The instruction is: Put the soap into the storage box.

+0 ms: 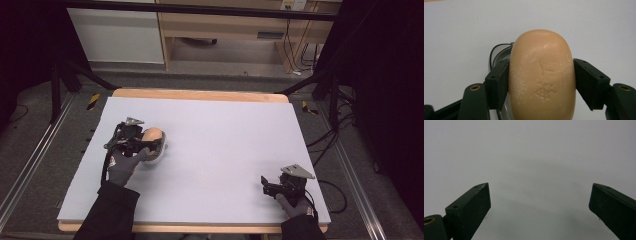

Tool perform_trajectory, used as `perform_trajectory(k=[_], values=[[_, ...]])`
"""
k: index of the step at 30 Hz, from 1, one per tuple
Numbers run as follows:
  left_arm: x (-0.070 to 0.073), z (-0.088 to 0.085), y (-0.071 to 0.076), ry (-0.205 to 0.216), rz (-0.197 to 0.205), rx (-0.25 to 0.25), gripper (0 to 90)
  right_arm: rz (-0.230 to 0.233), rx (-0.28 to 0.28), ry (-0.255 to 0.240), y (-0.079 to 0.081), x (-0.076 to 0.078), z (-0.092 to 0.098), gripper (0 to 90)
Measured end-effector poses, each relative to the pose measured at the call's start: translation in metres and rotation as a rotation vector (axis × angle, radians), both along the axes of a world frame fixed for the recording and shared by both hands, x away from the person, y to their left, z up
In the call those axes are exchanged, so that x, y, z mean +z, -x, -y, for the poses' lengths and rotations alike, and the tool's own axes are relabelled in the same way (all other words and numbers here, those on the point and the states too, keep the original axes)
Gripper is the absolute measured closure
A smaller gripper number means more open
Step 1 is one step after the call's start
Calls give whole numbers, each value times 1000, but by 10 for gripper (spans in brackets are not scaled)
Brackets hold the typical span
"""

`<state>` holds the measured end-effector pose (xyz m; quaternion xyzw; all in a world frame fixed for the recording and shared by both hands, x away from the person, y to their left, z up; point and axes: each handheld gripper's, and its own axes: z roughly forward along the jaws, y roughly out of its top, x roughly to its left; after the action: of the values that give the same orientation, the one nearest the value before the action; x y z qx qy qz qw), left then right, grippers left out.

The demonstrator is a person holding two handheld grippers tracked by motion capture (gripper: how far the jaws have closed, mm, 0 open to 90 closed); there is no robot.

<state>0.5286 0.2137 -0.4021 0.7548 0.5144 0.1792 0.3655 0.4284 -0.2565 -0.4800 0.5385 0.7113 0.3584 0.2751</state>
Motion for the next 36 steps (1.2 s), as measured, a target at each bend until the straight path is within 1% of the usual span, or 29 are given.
perform_trajectory(k=[3,7,10,12,14,16,18,23,32,34,36], values=[[-2,1,-2,-5,-5,1,322,3,0,0,0,0,0,41],[-7,-1,-5,-23,-20,0,322,1,0,0,0,0,0,41],[-10,-1,-7,-17,-26,3,322,1,0,0,0,0,0,41],[-11,-2,-7,-27,-30,4,323,-1,1,-2,0,0,0,41],[-13,-2,-8,-26,-32,10,322,0,2,1,0,0,0,41],[-16,-3,-9,-37,-39,6,322,-2,2,0,0,0,0,41],[-18,-2,-9,-37,-42,9,322,-4,1,-2,0,0,-1,42],[-22,-1,-10,-56,-52,8,322,-4,2,-2,0,0,-1,41],[-23,0,-10,-58,-51,13,321,-6,0,-2,1,0,-1,41],[-24,0,-10,-55,-41,22,320,-6,0,-1,1,0,-1,41],[-24,-1,-10,-58,-40,16,320,-5,0,0,1,0,-1,41]])
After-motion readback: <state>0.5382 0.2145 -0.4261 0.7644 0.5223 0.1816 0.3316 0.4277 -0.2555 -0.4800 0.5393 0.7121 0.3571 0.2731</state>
